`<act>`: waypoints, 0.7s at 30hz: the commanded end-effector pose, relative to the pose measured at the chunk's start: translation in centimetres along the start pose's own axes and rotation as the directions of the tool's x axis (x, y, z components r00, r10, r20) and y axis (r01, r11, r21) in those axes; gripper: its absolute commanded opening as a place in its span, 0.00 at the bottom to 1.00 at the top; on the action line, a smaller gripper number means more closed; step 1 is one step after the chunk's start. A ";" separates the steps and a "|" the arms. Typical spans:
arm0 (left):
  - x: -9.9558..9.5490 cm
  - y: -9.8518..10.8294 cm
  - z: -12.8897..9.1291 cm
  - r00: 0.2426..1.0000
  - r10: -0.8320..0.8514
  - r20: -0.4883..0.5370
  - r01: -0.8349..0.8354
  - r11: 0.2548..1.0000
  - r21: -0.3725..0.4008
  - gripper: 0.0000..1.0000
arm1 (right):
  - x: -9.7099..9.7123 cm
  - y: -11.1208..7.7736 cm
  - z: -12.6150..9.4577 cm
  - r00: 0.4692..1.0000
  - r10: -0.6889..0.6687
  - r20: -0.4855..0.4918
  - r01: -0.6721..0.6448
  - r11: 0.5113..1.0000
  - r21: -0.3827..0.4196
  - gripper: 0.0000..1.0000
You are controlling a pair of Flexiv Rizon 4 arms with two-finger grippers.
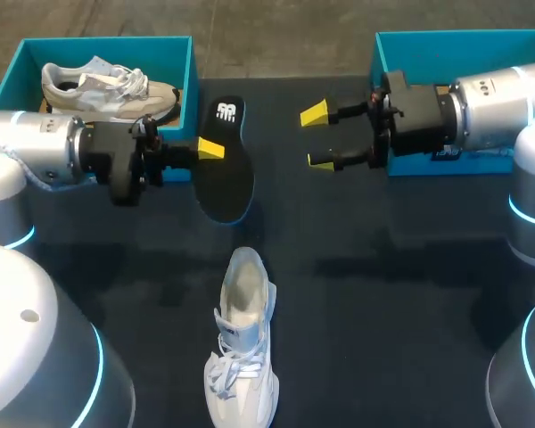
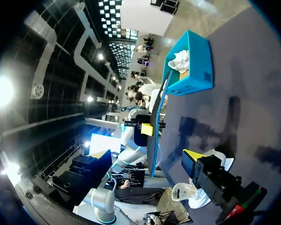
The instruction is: Take the shoe out of the shoebox, open the shoe tongue, remove and reinsert the insole, then place the shoe into the shoebox
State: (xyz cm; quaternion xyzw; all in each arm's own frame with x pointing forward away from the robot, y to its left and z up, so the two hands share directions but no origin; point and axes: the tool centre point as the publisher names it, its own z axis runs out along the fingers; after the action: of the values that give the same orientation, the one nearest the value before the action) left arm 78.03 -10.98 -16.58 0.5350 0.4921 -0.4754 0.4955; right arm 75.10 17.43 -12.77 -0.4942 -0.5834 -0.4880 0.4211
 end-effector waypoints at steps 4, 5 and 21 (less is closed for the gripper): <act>-0.1 -0.3 0.1 0.995 -0.098 0.005 0.098 0.995 -0.020 0.00 | 0.1 0.0 0.1 1.000 0.002 0.005 -0.002 1.000 -0.001 1.00; -0.3 -0.4 -0.1 0.987 -0.161 0.005 0.161 0.986 -0.035 0.00 | 0.1 0.0 0.1 1.000 0.002 0.005 -0.002 1.000 -0.001 1.00; -2.2 0.2 -0.9 0.676 -0.736 -0.019 0.726 0.671 -0.150 0.00 | 0.1 0.0 0.1 1.000 0.002 0.005 -0.002 1.000 -0.001 1.00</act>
State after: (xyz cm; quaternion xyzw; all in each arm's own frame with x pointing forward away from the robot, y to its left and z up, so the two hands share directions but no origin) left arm 78.55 -10.04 -14.90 0.3626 0.6500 -0.5679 0.3515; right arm 75.09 17.43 -12.77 -0.4942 -0.5833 -0.4881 0.4211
